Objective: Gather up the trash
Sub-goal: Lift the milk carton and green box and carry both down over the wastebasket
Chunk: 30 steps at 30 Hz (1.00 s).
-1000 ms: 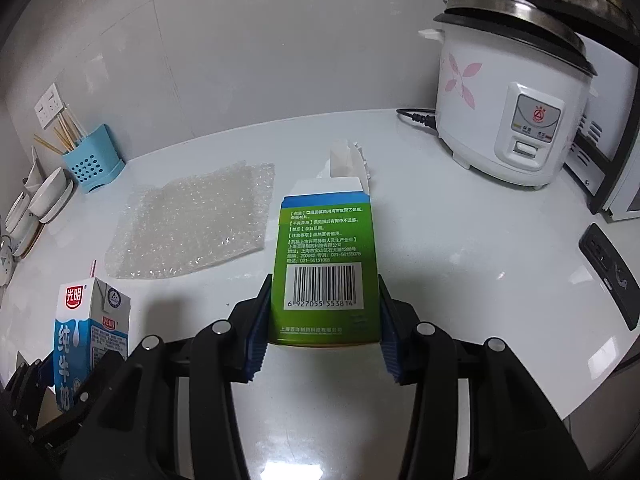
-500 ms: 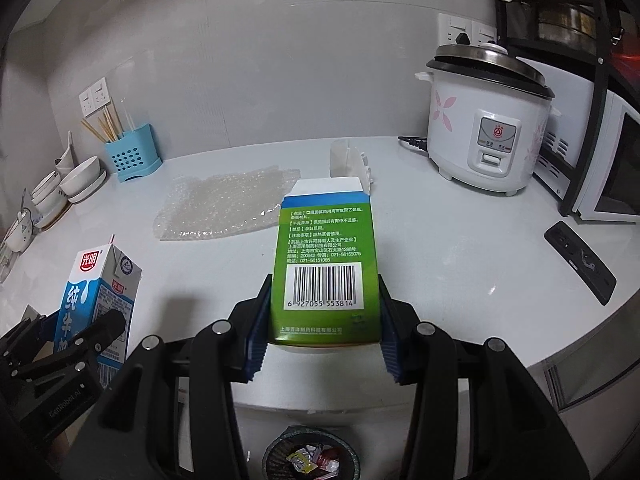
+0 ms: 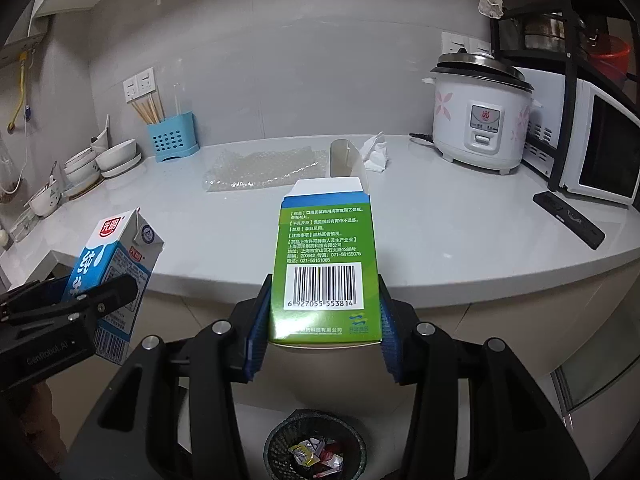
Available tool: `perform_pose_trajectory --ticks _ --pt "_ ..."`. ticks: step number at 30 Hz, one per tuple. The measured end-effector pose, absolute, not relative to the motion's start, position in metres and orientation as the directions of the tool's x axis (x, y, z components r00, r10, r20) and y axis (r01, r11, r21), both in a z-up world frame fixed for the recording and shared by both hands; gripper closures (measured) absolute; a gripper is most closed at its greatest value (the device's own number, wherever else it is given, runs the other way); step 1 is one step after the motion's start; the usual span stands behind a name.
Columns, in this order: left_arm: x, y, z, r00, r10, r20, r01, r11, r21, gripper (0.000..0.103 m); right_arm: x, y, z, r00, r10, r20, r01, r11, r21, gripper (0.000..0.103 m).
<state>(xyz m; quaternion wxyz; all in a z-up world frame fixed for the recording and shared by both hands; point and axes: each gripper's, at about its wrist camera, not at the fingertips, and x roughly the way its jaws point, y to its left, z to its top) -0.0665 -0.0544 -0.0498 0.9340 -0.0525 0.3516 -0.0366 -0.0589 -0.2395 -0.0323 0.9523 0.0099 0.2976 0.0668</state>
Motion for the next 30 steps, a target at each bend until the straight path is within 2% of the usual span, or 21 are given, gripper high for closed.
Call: perform_pose_trajectory --ticks 12,30 --pt "-0.120 -0.040 -0.134 0.711 -0.097 -0.696 0.036 0.994 -0.101 0.040 -0.135 -0.225 -0.121 0.796 0.127 -0.591 -0.131 0.991 0.036 0.059" --pt "-0.095 -0.041 -0.307 0.587 -0.071 -0.807 0.018 0.997 -0.074 0.040 -0.111 -0.219 -0.298 0.593 0.078 -0.802 -0.092 0.995 0.029 0.059"
